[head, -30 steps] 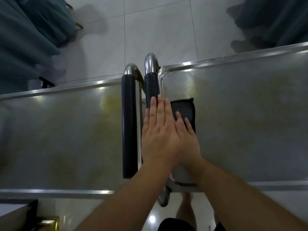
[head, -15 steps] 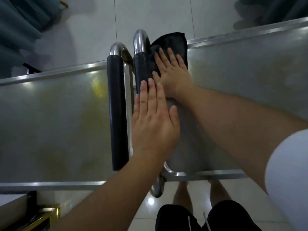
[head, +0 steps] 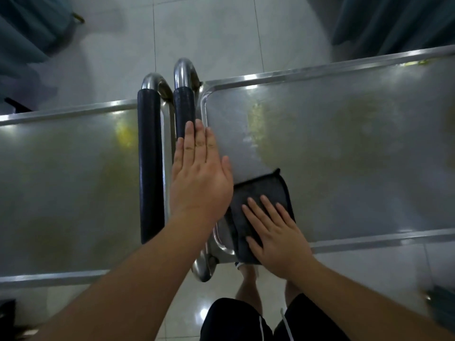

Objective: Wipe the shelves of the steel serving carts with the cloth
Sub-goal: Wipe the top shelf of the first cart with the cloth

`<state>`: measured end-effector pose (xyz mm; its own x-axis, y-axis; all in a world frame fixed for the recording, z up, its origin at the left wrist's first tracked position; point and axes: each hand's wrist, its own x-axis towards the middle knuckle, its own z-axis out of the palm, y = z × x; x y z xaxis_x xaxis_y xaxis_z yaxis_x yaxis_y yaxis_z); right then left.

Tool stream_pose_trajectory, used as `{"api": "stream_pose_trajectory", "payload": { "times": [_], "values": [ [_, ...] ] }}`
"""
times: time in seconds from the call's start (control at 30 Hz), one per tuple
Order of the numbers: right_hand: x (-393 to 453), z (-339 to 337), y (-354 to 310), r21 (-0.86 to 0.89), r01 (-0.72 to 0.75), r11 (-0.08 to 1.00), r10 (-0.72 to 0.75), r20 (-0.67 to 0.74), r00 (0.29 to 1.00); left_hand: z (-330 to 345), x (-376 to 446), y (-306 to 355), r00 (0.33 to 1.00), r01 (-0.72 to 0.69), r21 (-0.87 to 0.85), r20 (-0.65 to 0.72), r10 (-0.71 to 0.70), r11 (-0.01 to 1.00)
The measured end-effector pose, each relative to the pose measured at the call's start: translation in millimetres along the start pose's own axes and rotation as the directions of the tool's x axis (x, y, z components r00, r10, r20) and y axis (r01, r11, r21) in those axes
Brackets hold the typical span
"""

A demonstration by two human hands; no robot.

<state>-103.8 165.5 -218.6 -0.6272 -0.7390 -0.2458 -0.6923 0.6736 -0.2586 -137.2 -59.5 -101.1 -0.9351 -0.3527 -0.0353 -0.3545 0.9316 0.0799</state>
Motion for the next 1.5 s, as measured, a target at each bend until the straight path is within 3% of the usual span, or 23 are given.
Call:
{"api": "stream_pose_trajectory", "payload": {
  "times": [0.2,0.4,0.6,0.7,0.87,1.0,1.13,1.3,1.5],
  "values": [
    [8.0,-3.1,30.2,0.002,-0.055,0.999,0.055,-0.022,0.998,1.2,0.5,0.2,1.000,0.012,0.015,-0.006,-0.012,1.000],
    [130.4,-43.3,58.3,-0.002,-0.090,0.996,0.089,-0.140,0.986,2.0,-0.4,0.2,0.999,-0.007,0.039,-0.035,0.009,0.999],
    [254.9,-92.5,80.4,0.049,-0.154,0.987,0.158,-0.087,0.984,2.5,1.1,-0.2,1.000,0.009,0.062,-0.023,-0.008,0.998],
    [278.6,-101.8,90.4,0.050,-0.164,0.985,0.166,-0.040,0.985,2.0,2.3,0.2,1.000,0.008,0.075,-0.019,-0.006,0.997],
    [233.3,-88.5,90.1,0.040,-0.160,0.986,0.163,-0.064,0.985,0.9,1.3,1.0,1.000,-0.008,0.090,0.001,0.008,0.996],
    [140.4,-61.2,83.6,-0.016,-0.065,0.998,0.063,-0.103,0.993,-1.8,2.4,2.5,1.000,-0.001,0.090,0.005,0.000,0.996],
    [41.2,-32.9,79.6,-0.044,-0.026,0.999,0.025,-0.026,0.999,-2.1,1.0,3.5,1.000,0.007,0.081,-0.003,-0.007,0.997],
    [-48.6,-21.1,92.6,-0.057,-0.114,0.992,0.115,0.004,0.993,0.1,2.0,2.9,1.000,0.004,0.099,-0.012,-0.003,0.995],
    [-30.3,-16.8,77.7,0.063,-0.291,0.955,0.293,-0.029,0.956,5.5,1.0,0.8,0.999,0.003,0.105,-0.054,0.002,0.994]
  ]
}}
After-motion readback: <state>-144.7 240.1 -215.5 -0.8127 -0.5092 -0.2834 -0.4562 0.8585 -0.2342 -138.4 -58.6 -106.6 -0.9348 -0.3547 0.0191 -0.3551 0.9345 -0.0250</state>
